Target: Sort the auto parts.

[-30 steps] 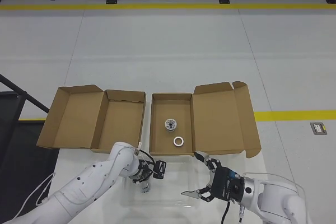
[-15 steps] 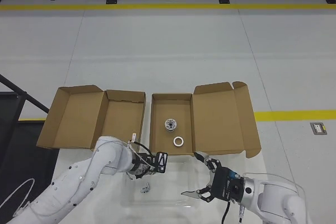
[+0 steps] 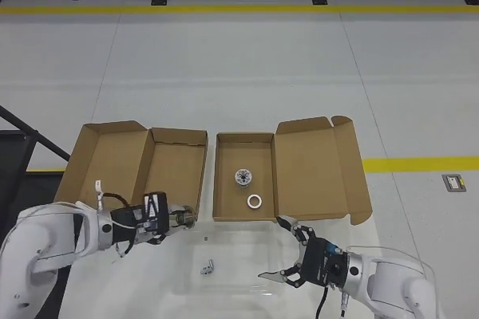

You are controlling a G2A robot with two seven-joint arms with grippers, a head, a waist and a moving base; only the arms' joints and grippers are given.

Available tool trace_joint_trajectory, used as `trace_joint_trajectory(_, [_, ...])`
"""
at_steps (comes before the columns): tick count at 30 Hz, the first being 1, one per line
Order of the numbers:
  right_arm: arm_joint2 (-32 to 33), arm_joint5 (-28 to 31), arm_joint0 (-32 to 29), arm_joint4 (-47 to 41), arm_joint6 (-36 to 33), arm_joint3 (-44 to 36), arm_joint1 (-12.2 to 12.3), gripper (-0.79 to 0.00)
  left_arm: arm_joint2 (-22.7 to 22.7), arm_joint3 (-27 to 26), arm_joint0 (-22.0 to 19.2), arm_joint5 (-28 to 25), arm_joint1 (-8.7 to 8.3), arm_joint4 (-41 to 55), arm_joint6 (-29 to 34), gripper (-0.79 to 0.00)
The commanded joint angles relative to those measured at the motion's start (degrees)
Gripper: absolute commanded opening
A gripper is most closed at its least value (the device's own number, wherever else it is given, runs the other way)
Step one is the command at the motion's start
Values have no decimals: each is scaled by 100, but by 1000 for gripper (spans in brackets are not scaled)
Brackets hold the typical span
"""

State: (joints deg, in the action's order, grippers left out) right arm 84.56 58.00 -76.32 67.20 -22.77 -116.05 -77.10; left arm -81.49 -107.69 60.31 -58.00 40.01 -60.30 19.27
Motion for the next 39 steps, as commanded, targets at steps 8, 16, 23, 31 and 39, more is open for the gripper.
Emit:
trace_joint_trajectory(8, [0, 0, 0, 0, 0, 0, 0, 0, -1223, -38, 1072, 0, -142, -230, -1938, -785])
trace_joint_trajectory(16, [0, 0, 0, 0, 0, 0, 0, 0, -1223, -38, 1072, 0, -142, -230, -1938, -785])
trace_joint_trajectory(23, [0, 0, 0, 0, 0, 0, 0, 0, -1188, 136, 1156, 326, -105, 71, -2023, -785])
trace_joint_trajectory(31, [0, 0, 0, 0, 0, 0, 0, 0, -900, 959, 874, 139, -14, 2167, -2633, -785])
trace_joint_trajectory(39, [0, 0, 0, 0, 0, 0, 0, 0, 5, 1452, 230, 0, 47, 4265, -2208, -785])
